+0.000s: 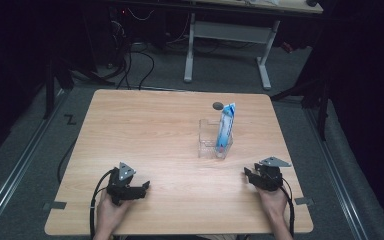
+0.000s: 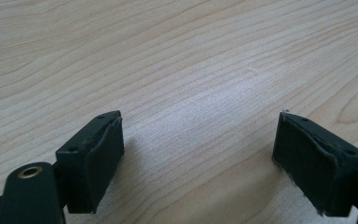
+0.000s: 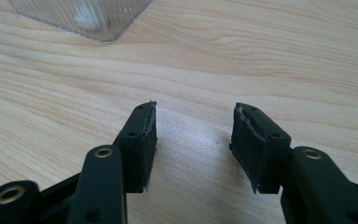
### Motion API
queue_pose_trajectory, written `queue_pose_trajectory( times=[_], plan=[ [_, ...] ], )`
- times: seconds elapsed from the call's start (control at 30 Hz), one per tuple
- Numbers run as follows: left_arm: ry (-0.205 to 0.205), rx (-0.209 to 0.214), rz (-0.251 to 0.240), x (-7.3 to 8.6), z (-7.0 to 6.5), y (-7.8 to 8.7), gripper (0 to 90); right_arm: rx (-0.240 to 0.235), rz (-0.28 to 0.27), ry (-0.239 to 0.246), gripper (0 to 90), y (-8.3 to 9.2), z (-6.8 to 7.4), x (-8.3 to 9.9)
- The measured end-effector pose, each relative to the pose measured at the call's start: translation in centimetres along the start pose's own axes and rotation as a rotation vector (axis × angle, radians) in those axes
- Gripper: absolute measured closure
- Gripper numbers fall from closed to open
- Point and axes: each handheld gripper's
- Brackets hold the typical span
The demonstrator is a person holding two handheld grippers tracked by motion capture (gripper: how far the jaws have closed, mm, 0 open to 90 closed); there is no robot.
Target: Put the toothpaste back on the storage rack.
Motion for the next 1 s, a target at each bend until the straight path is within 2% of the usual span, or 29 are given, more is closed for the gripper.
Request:
queue_pose_trajectory(
  times=[0.3,0.6,1.0],
  plan=[
    [-0.001,0.000,0.001,0.00,0.00,0.01,16.5,0.008,0.002,0.014,48.4,-0.22,0.23,0.06],
    [0.001,0.000,0.000,0.01,-0.01,0.00,16.5,-0.003,0.008,0.019,41.0,-0.20,0.25,0.10],
    [0.000,0.000,0.000,0.01,0.00,0.01,16.5,-0.003,0.010,0.018,39.5,-0.19,0.27,0.12]
  ],
)
Point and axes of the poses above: each handheld gripper's, and its own axes: y roughly backward along the jaws, x roughly out of its underside, z roughly to its left, and after that the axes turned 6 degrees about y, right-handed
